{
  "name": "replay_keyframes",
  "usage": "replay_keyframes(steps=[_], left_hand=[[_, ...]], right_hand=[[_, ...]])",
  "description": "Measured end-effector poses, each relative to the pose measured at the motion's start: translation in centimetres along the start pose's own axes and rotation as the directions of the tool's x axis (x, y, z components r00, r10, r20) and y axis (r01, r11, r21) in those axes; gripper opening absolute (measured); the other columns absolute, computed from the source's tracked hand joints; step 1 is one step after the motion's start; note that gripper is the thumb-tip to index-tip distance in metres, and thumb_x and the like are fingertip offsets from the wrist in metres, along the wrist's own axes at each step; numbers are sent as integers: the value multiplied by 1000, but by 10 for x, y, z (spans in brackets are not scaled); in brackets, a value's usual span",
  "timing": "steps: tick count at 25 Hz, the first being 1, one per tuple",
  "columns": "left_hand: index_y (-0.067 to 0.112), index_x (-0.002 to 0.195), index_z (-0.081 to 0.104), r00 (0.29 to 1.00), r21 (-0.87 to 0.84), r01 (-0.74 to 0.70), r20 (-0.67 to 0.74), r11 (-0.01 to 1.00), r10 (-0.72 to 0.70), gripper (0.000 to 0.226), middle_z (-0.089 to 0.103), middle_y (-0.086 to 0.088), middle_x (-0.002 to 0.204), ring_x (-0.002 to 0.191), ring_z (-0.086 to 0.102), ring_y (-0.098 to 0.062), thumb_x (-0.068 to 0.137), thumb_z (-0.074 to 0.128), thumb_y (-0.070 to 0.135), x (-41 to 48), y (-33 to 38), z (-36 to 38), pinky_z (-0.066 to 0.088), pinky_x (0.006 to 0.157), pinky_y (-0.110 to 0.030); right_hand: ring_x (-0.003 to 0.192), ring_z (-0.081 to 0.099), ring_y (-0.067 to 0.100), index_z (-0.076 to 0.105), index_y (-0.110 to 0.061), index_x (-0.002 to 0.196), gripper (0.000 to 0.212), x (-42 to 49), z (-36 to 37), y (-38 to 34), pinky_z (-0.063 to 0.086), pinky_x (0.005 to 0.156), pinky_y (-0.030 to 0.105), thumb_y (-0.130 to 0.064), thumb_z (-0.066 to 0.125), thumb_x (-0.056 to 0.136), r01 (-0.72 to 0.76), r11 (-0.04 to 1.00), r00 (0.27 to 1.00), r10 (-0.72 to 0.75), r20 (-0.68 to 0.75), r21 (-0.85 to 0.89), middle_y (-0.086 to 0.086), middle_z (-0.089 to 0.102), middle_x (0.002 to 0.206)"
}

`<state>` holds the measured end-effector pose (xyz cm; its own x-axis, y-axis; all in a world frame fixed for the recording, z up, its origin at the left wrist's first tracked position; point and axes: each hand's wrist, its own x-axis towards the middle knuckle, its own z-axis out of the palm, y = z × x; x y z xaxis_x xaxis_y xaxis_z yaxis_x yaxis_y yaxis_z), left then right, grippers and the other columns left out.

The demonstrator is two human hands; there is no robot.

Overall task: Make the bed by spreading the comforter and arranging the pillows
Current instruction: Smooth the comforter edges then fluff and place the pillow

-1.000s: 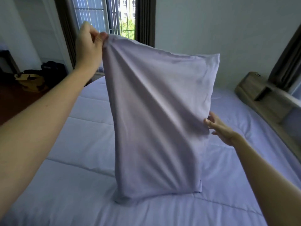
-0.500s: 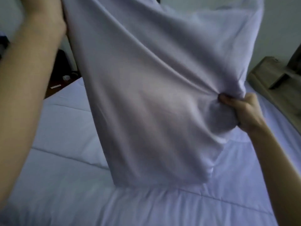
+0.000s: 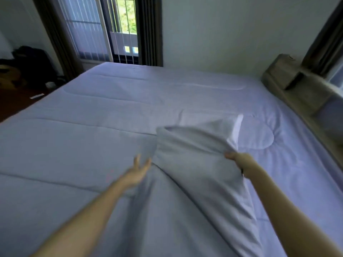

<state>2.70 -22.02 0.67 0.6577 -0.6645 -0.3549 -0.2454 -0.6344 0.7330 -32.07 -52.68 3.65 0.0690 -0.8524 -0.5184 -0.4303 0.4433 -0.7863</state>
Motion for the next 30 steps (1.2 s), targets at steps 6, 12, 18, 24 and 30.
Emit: replay_keyframes(steps=[6,12,18,24,30], left_hand=[[33,150,46,996,-40,86,-16,996,-86,61,64,-17,138,123,62,-40,97,45,63,-68,-108,84,45,101,-47],[17,142,56,897,227,-262,-301,938,324,42,60,-10,144,127,59,-35,101,53,28,-78,-28,83,46,103,-47],[17,157,39,686,617,-656,247,434,685,60,36,-3,165,152,33,-27,101,39,41,-90,-18,127,21,121,-59],[11,158,36,719,639,-609,194,470,667,63,34,-5,165,153,29,-29,101,36,39,-92,-6,125,16,122,-59],[10,158,33,797,613,-498,44,614,602,71,29,-5,167,155,24,-27,97,42,42,-91,-14,119,14,121,-60]], right_hand=[[94,69,37,64,4,127,69,80,-42,108,57,75,44,-47,81,84,-52,989,991,34,-127,-141,22,68,113],[124,54,51,51,-1,140,62,-20,-16,121,43,104,56,-39,59,93,88,917,832,-282,-477,-388,30,55,136],[154,37,30,38,-20,163,78,-290,95,268,18,123,59,-54,57,95,876,-19,316,-732,603,-482,6,38,169],[158,30,28,26,-43,165,64,-145,12,204,17,123,66,-65,34,106,679,87,601,-635,485,-729,-5,26,174],[163,2,34,29,-20,166,67,-78,19,119,-7,122,72,-49,42,108,322,479,840,-542,13,-816,12,12,177]])
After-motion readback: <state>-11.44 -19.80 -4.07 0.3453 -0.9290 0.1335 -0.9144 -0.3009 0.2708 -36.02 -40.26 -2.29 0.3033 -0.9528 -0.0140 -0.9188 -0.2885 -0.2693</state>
